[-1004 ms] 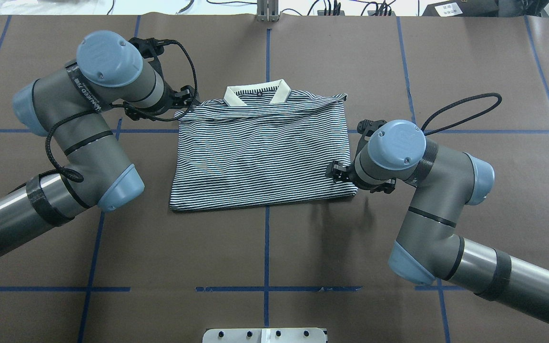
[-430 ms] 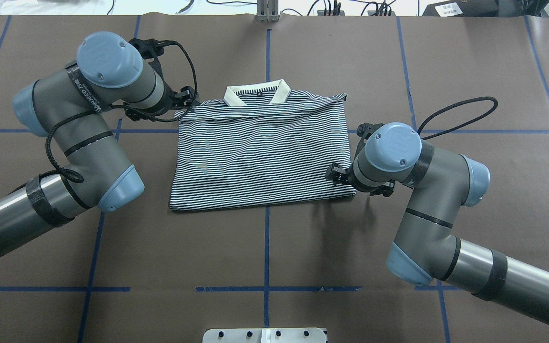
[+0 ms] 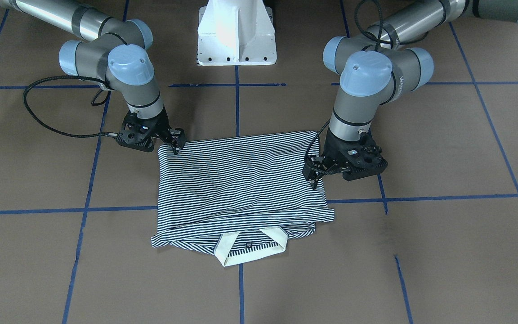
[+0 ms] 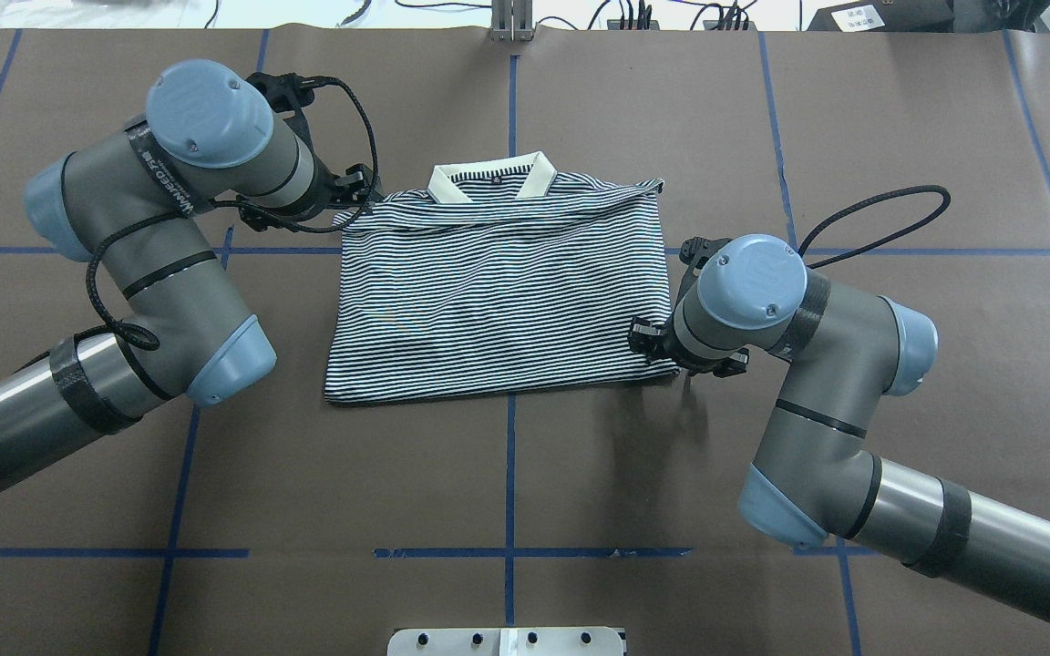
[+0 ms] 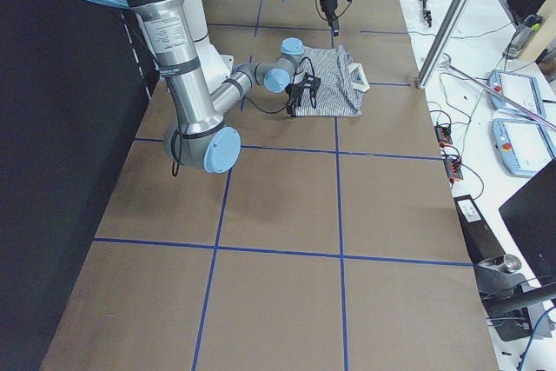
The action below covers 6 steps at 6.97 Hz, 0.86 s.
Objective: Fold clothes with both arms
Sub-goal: 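Grasp the side edge of the folded shirt with the right gripper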
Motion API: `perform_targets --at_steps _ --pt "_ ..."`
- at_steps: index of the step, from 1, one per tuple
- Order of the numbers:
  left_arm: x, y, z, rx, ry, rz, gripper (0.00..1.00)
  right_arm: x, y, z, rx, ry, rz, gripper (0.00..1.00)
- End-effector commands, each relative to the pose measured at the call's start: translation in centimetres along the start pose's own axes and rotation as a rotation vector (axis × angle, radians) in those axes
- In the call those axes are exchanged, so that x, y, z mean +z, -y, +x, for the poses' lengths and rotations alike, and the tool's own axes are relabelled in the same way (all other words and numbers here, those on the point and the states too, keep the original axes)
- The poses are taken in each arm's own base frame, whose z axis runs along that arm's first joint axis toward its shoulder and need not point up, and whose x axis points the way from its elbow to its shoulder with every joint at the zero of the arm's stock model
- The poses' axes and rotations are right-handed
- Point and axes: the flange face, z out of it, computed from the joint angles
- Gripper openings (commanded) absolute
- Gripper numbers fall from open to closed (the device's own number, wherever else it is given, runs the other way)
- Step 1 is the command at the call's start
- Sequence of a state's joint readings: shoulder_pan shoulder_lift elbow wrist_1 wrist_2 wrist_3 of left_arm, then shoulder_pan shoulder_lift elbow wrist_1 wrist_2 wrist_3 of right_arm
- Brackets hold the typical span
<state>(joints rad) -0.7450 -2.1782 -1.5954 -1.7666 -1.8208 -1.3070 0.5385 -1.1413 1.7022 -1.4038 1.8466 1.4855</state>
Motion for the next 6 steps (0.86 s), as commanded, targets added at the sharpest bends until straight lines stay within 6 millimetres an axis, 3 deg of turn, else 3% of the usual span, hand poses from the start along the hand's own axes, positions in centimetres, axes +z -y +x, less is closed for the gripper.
perform_targets --at_steps 1,5,6 --pt "-0.1 -0.1 0.1 0.0 -0.002 0.001 1.0 -0.3 -0.1 -0.1 -0.001 0.007 -0.001 0.0" --pt "-0.2 -0.1 0.5 0.002 -0.007 0.002 1.0 -0.2 -0.2 0.5 -0.003 -0.001 -0.047 0.0" --pt "-0.5 -0.1 0.6 0.004 -0.013 0.003 1.0 -1.8 -0.6 0.6 -0.007 0.022 -0.063 0.0"
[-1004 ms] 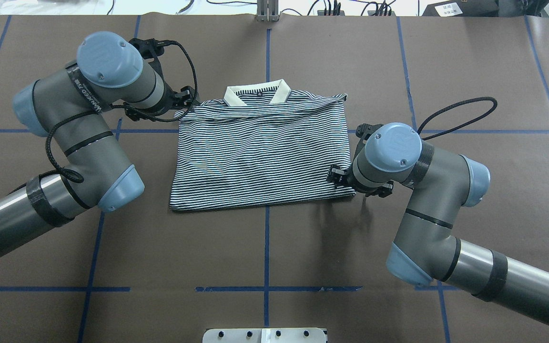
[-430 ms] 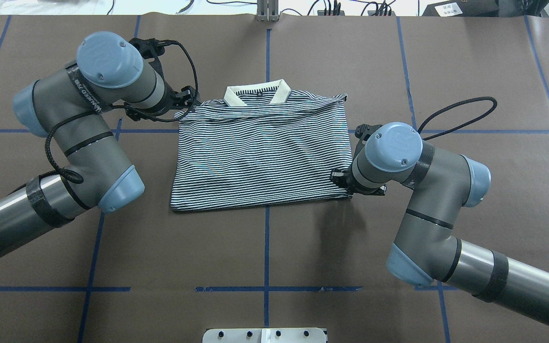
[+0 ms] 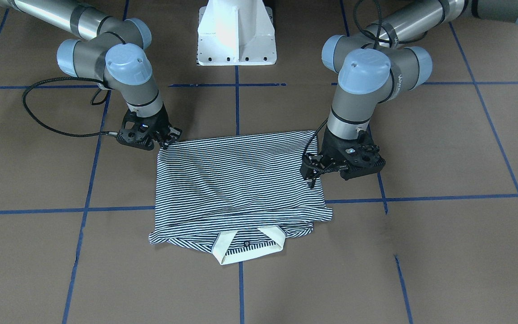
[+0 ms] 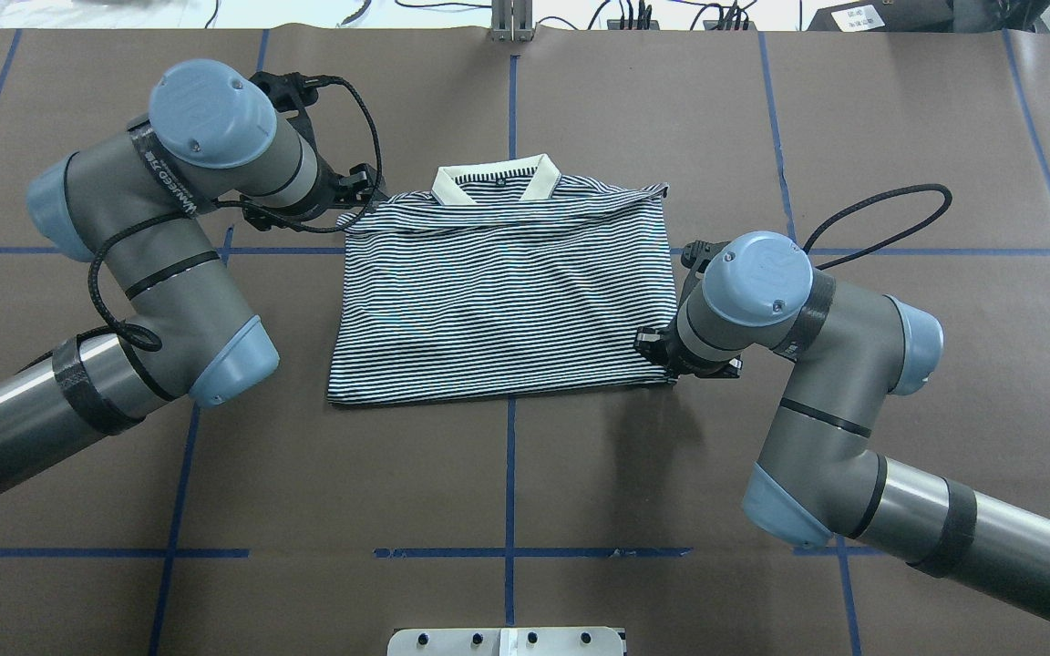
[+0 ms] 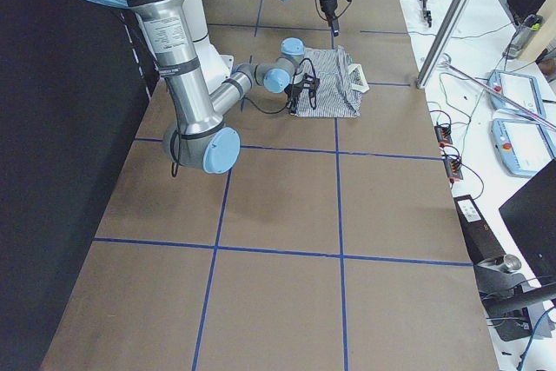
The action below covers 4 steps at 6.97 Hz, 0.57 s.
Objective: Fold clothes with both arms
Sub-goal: 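Drag the folded shirt toward the right arm and nearer the robot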
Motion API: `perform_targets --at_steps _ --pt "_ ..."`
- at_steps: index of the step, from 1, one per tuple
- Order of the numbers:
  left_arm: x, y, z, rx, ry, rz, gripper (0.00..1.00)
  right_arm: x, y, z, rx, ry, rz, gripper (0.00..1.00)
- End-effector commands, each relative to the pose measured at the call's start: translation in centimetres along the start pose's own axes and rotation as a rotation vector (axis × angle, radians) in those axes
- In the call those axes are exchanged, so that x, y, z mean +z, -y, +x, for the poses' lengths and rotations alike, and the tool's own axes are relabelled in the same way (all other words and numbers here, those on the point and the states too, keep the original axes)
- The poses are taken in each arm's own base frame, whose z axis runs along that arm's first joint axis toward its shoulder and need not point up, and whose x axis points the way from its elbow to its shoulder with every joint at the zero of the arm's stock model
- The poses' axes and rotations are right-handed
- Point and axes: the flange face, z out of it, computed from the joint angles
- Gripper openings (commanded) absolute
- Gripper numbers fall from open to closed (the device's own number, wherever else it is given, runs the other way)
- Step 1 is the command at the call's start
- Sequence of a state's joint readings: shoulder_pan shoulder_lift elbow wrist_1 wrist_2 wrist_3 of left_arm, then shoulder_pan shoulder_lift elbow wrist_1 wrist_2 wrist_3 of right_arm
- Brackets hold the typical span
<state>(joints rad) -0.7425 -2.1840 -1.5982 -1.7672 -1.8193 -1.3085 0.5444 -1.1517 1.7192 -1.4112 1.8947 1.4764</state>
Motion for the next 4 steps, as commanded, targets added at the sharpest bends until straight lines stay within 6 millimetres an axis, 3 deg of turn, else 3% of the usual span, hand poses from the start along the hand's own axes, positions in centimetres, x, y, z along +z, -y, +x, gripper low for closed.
perform_targets --at_steps 1,2,4 --pt "-1.0 -0.1 0.3 0.004 -0.018 0.004 1.0 -2.6 -1.3 0.9 0.002 0.005 -0.047 0.0" --pt "-1.7 -0.2 0.6 0.007 -0.029 0.009 1.0 -3.2 -2.5 1.6 0.009 -0.014 -0.072 0.0" --pt "-2.7 -0.4 0.8 0.01 -0.042 0.012 1.0 -3.2 -6.6 7.1 -0.009 -0.058 -0.184 0.0"
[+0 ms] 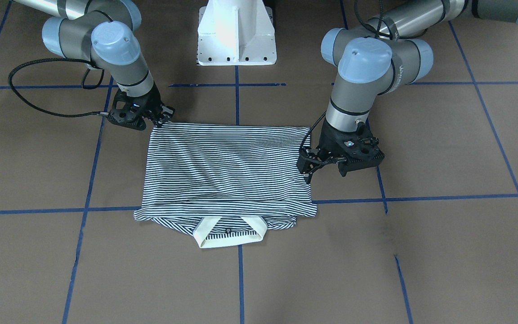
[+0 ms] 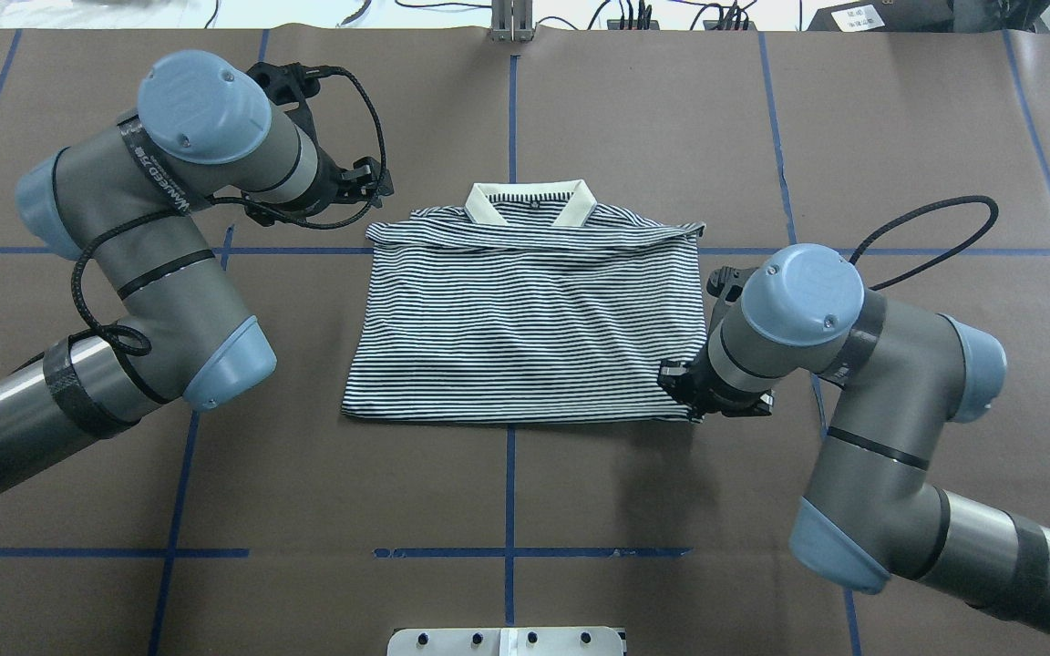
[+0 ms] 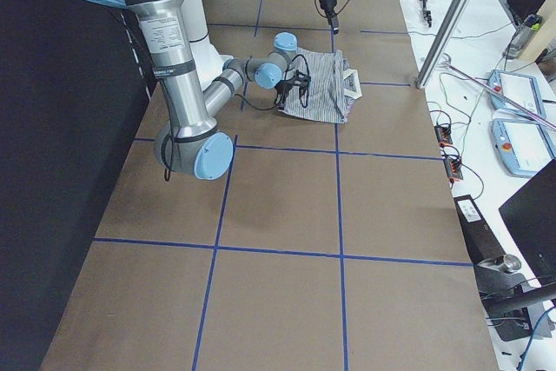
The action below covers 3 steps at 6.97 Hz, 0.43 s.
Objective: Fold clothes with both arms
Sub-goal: 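Drag the folded shirt toward the right arm and nearer the robot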
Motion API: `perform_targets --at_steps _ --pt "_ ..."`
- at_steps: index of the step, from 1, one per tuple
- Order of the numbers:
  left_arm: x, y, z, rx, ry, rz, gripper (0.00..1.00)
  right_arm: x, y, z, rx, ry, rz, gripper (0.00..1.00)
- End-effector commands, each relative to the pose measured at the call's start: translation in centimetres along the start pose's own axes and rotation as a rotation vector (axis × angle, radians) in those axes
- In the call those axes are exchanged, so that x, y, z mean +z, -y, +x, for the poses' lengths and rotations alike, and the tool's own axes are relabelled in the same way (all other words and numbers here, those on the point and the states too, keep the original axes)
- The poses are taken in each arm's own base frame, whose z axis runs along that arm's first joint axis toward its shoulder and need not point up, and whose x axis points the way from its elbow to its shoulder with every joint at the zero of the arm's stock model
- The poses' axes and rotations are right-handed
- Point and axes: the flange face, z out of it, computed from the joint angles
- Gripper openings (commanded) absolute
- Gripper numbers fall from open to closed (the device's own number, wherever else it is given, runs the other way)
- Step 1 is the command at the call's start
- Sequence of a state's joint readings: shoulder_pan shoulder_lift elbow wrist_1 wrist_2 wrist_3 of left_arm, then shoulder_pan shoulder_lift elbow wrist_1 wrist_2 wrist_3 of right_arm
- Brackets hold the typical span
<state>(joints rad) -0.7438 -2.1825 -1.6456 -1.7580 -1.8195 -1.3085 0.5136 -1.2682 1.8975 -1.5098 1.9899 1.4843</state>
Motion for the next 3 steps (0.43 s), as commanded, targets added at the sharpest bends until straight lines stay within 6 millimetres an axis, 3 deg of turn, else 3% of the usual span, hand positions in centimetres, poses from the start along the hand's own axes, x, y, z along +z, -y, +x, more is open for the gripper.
perform_targets --at_steps 1,3 --pt "-0.6 -0.2 0.4 0.004 -0.012 0.002 1.0 -0.3 -4.6 4.9 0.001 -0.08 -0.135 0.0" --pt "-1.0 -0.2 0.6 0.006 -0.02 0.001 1.0 0.3 -8.4 6.4 0.004 -0.21 -0.208 0.0"
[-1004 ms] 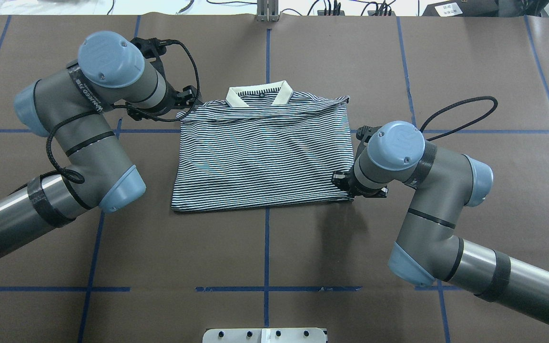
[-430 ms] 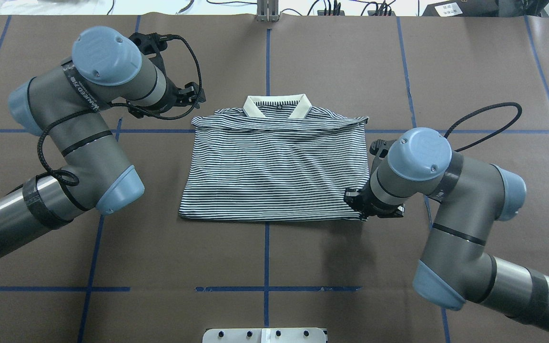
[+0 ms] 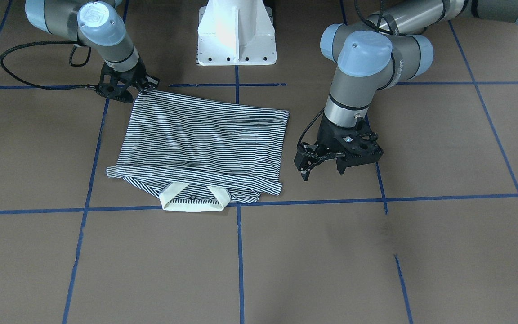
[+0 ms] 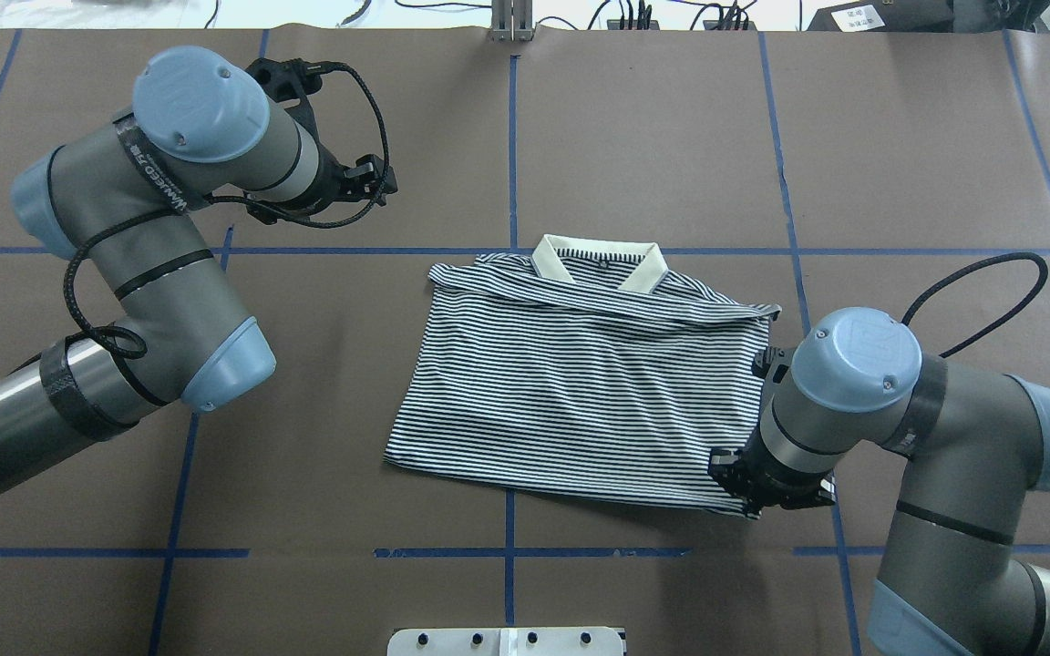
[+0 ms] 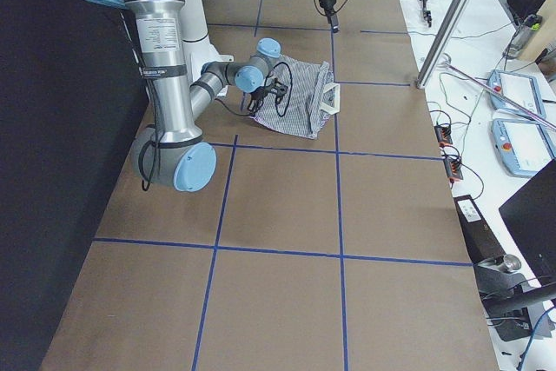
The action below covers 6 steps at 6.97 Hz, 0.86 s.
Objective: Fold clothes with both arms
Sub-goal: 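Drag the folded shirt toward the right arm and nearer the robot, then move the right gripper to the collar while the left gripper lowers to the near corner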
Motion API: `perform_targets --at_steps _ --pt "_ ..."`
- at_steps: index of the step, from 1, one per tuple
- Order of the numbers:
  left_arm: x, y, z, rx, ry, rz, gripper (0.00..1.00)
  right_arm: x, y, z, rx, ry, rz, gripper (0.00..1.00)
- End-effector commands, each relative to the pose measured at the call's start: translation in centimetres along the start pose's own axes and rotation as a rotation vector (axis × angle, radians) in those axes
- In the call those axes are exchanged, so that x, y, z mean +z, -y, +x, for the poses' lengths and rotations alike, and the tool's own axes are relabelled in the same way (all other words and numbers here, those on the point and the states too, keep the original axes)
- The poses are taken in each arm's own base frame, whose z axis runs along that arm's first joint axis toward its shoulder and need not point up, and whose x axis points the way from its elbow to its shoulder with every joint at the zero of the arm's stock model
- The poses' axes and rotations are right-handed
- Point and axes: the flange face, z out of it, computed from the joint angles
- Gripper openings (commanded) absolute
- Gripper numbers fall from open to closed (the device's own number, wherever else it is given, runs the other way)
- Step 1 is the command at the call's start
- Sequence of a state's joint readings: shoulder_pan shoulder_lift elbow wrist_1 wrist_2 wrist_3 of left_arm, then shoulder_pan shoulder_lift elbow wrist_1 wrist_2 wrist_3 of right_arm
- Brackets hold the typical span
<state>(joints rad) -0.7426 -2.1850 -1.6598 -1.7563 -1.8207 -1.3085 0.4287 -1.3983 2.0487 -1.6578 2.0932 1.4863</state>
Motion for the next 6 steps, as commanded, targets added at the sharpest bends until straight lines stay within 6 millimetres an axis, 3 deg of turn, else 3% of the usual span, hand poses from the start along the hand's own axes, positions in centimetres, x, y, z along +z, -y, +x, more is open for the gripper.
perform_targets --at_steps 1,2,3,4,5,6 --pt "-0.4 -0.1 0.2 0.002 -0.009 0.0 1.0 0.8 -3.3 1.6 0.023 -0.13 -0.076 0.0" --pt "-0.1 -0.6 0.3 0.006 -0.008 -0.007 1.0 0.5 -3.9 2.0 0.039 -0.158 -0.101 0.0" --pt "-0.1 -1.0 0.6 0.01 -0.011 -0.011 1.0 0.8 -4.0 2.1 0.105 -0.191 -0.087 0.99" --pt "-0.2 -1.8 0.8 0.016 -0.02 -0.03 1.0 0.6 -4.6 1.4 0.206 -0.188 -0.079 1.0" --pt "0.0 -3.2 1.2 0.011 -0.031 -0.092 1.0 -0.4 -5.0 -0.3 0.199 -0.156 -0.078 1.0" --pt "0.1 -6.0 0.7 -0.039 -0.033 -0.148 1.0 -1.5 -4.5 -1.4 0.187 -0.12 -0.067 1.0"
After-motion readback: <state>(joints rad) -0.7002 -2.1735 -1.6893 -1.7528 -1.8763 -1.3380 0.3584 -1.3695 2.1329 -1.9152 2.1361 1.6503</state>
